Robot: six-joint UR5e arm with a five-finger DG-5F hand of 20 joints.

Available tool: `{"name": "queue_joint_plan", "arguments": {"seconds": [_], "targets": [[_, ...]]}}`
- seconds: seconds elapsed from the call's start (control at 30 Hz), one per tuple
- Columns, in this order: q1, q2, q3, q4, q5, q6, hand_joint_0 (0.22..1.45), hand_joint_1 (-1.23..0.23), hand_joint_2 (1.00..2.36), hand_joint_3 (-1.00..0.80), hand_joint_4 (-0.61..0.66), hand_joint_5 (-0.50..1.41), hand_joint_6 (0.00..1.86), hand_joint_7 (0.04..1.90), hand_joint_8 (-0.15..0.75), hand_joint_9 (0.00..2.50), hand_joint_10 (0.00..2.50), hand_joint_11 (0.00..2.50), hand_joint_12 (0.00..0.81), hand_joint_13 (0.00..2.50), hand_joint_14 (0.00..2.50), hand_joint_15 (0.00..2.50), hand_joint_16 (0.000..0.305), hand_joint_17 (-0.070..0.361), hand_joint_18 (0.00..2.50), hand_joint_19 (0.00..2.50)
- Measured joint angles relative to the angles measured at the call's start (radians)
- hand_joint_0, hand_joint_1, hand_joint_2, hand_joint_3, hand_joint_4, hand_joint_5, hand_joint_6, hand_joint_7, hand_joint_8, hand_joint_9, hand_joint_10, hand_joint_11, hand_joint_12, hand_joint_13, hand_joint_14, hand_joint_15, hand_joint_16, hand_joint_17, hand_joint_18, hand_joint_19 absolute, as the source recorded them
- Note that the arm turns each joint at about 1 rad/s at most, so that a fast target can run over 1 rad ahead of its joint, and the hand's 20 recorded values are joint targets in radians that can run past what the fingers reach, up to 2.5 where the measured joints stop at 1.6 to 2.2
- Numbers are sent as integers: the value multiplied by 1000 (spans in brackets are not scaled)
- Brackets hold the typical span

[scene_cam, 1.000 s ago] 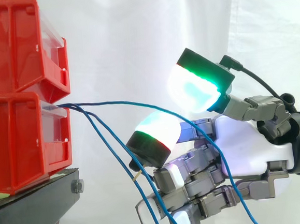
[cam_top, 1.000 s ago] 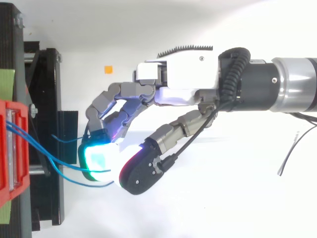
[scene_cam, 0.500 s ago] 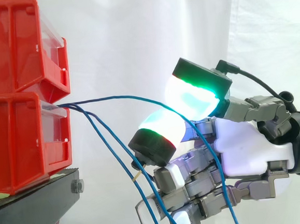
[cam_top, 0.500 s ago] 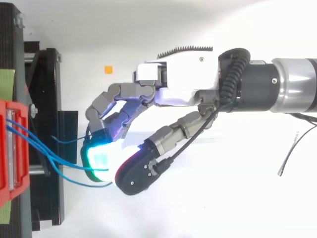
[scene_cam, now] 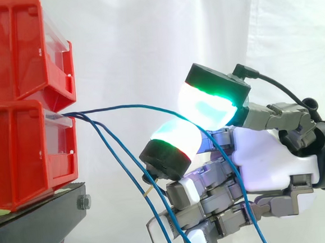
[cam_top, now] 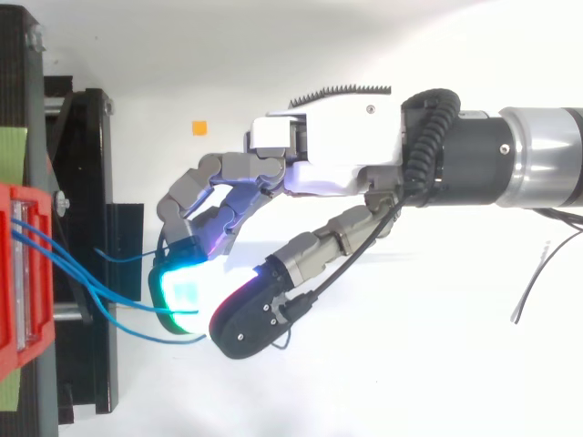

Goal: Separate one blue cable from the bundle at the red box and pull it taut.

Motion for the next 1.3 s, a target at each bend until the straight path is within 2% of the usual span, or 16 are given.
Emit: {"name": "queue_joint_plan", "arguments": {"seconds": [0.23,0.4,0.63,0.8,0.9,1.07,1.3], "targets": [[2,-1,0,-4,-2,1,595,-737,1021,-7,-71,-160,925,1219,347,854,17,958,315,624,15,496,40,90,606,613],[3,0,-1,-23,-6,9,604,-744,1022,2,-90,-158,927,1221,350,901,15,1066,317,650,17,506,40,90,642,599],[-4,1,0,-63,-52,16,607,-747,1022,1,-95,-158,928,1196,337,974,13,1247,320,678,18,522,39,89,658,573],[-11,1,-1,-69,-70,19,611,-748,1021,-12,-92,-161,927,1194,329,1021,4,1470,322,736,17,616,39,87,680,555],[-13,4,-1,-76,-78,21,611,-747,1022,-12,-96,-161,927,1189,324,1019,3,1498,311,752,19,633,37,83,687,507],[-17,18,-1,-106,-81,49,617,-749,1024,-24,-93,-163,922,1198,312,1027,6,1589,293,823,21,779,33,74,692,459],[-23,24,-1,-146,-87,78,631,-755,1026,-39,-91,-166,915,1204,305,1021,93,1540,291,1011,16,1256,35,79,792,584]]}}
